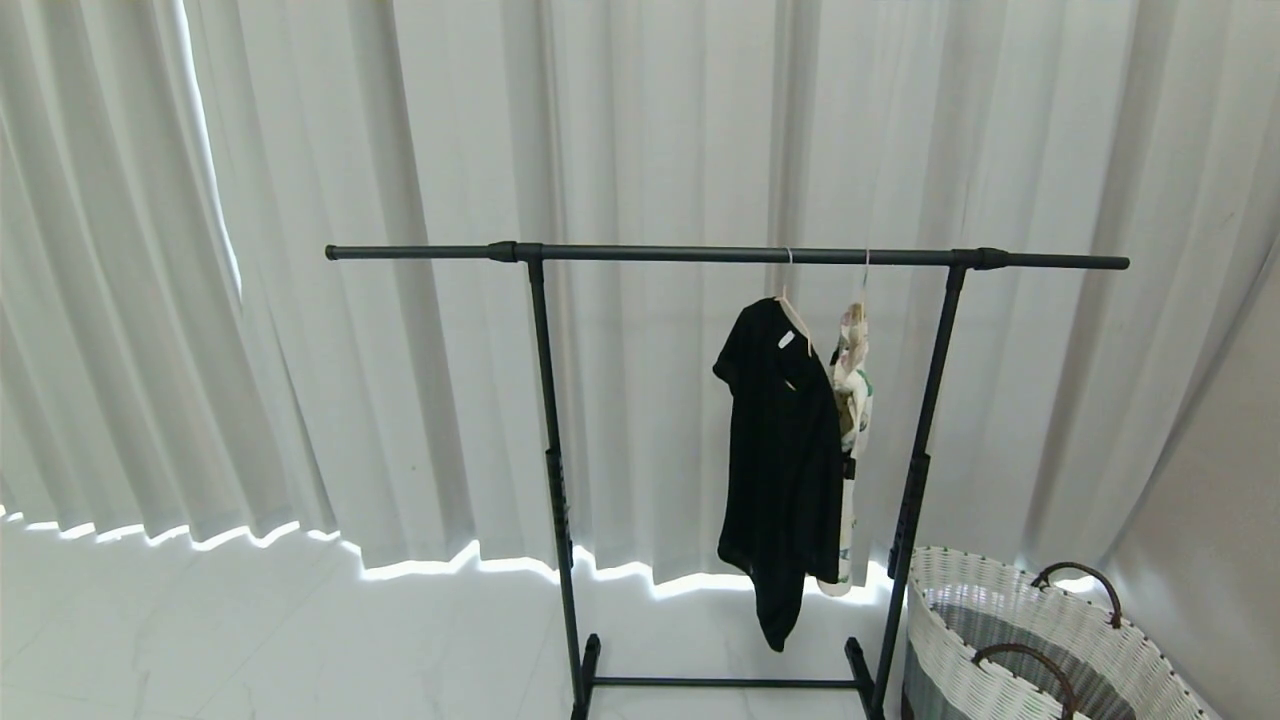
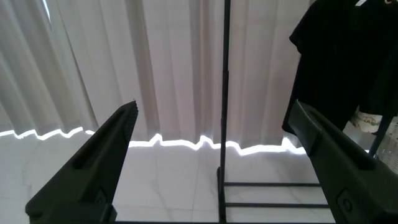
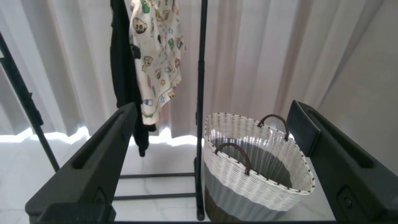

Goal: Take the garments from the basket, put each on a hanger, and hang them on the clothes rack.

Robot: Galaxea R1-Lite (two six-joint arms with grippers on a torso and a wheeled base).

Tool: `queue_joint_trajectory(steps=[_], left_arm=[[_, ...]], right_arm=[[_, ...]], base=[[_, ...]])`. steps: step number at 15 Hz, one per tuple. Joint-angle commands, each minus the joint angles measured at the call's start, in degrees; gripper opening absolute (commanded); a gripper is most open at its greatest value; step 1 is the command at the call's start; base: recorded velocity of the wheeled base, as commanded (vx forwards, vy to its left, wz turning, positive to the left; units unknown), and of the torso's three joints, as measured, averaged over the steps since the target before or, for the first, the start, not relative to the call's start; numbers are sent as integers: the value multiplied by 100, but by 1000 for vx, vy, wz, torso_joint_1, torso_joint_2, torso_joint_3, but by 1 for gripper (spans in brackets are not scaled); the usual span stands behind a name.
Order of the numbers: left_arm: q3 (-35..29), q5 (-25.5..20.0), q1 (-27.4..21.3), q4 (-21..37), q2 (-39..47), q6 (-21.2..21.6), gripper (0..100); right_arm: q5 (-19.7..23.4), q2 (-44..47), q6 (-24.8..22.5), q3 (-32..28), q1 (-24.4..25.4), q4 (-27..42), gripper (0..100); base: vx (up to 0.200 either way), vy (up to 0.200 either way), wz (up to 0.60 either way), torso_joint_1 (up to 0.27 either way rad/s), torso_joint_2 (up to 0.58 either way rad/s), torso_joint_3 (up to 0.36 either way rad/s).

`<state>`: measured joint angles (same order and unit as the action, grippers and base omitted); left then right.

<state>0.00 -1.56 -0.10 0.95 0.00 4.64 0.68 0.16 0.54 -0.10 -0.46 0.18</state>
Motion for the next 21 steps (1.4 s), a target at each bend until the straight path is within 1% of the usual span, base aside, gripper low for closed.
queue_joint_trajectory(steps=[1,19,21], left_arm=[[0,-2,1,2,0,1,100],[0,-2,1,2,0,1,100],[0,-2,1,2,0,1,100]], right_arm=[[2,-7,-1,1,2,-1,100],[2,-7,-1,1,2,-1,100],[2,-7,-80,1,2,-1,100]], base=[[0,0,0,0,0,0],[0,0,0,0,0,0],[0,0,0,0,0,0]])
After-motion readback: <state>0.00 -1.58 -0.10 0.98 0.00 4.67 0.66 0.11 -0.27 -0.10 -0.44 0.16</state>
